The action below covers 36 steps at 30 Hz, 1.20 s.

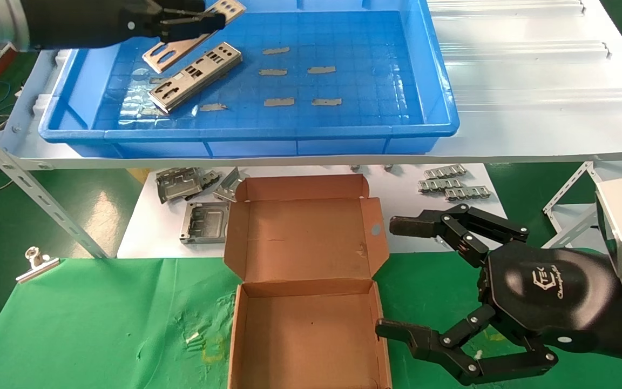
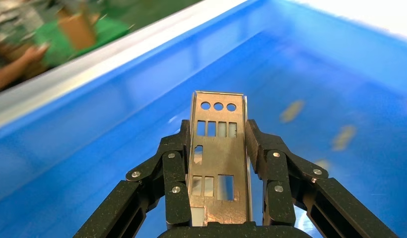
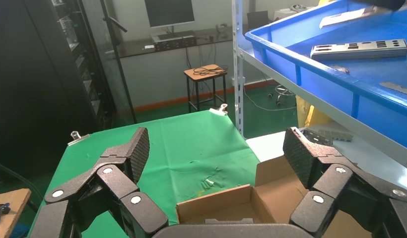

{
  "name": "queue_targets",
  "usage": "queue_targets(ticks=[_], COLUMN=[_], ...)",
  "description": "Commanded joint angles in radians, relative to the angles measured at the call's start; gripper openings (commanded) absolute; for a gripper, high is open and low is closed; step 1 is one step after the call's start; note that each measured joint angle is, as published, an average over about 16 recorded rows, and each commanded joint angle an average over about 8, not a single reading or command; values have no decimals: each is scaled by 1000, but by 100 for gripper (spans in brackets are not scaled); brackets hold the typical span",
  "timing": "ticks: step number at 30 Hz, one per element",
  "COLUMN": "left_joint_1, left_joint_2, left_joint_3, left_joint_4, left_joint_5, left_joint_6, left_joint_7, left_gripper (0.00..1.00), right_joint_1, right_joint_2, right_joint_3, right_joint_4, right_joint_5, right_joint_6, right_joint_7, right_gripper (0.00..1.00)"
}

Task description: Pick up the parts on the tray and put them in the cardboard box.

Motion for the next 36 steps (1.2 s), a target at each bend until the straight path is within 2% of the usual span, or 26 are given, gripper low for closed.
queue_targets(ticks=[1,7,11,14,18,21,25,31,36], left_joint_1=[-7,5,47,113,237,335,460,637,737], left_joint_2=[-9,-52,-68,-83,-138,-186,-205,-164,-115], left_joint_3=[-8,-26,-23,-2,60,105,131,152,178], left_joint_4=[-9,-52,-111,-217,-447,-614,-751,-863,-901], left_joint_5=[-12,-46,-65,-101,-178,-220,-227,-152,-75], left_joint_6=[43,251,356,393,392,362,275,59,-102], left_joint_7=[12,67,100,108,74,36,25,88,113], left_gripper=[0,0,0,0,0,0,0,0,0], right_joint_1=[0,0,0,0,0,0,0,0,0], right_joint_2=[0,0,0,0,0,0,0,0,0], right_joint_3=[0,0,0,0,0,0,0,0,0], right_joint_4=[0,0,0,0,0,0,0,0,0], right_joint_5=[0,0,0,0,0,0,0,0,0], right_joint_6=[0,0,0,0,0,0,0,0,0], right_joint_7=[0,0,0,0,0,0,0,0,0], right_gripper=[100,100,100,100,100,100,100,100,100])
